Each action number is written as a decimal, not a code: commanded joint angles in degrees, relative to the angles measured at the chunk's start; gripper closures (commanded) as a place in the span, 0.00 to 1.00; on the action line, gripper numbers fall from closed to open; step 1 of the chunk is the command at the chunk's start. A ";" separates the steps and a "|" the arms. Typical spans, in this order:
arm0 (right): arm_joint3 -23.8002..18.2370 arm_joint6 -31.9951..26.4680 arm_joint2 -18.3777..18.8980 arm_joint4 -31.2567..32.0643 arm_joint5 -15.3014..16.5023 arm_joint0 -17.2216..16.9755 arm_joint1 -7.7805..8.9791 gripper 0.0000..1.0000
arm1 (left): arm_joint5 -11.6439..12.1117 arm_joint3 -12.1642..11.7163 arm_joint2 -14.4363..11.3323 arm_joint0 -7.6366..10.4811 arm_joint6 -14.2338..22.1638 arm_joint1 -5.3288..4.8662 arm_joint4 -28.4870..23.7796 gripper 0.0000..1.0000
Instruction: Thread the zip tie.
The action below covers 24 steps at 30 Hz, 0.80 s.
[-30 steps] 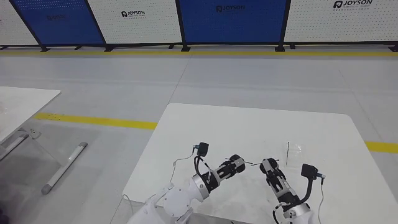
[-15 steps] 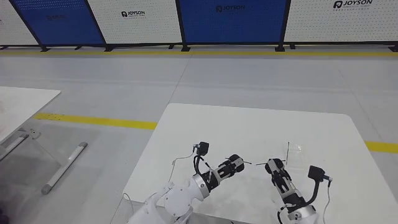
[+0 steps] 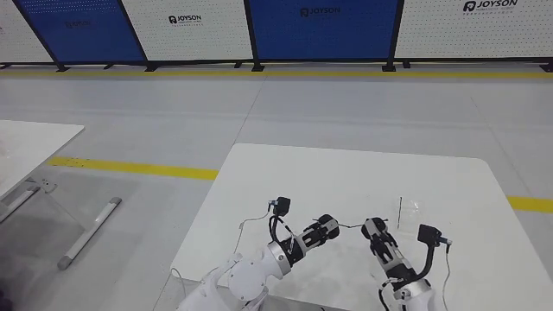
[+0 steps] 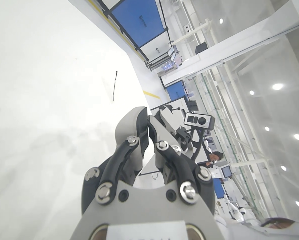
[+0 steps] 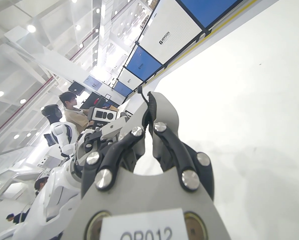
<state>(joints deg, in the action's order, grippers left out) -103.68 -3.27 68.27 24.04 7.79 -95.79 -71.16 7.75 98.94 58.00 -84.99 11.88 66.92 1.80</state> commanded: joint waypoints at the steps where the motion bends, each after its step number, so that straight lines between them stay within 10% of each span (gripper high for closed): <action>1: 0.06 0.16 -0.02 -0.02 0.05 -0.03 -0.03 1.00 | 0.00 0.00 0.00 0.00 0.00 0.00 0.00 1.00; 24: 0.99 0.36 -0.39 0.42 -0.44 0.51 -0.42 1.00 | 0.00 0.00 0.00 0.00 0.00 0.00 0.00 1.00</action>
<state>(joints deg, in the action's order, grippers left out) -102.72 -3.04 67.90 24.52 7.30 -95.29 -71.56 7.75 98.94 58.00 -84.99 11.88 66.92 1.80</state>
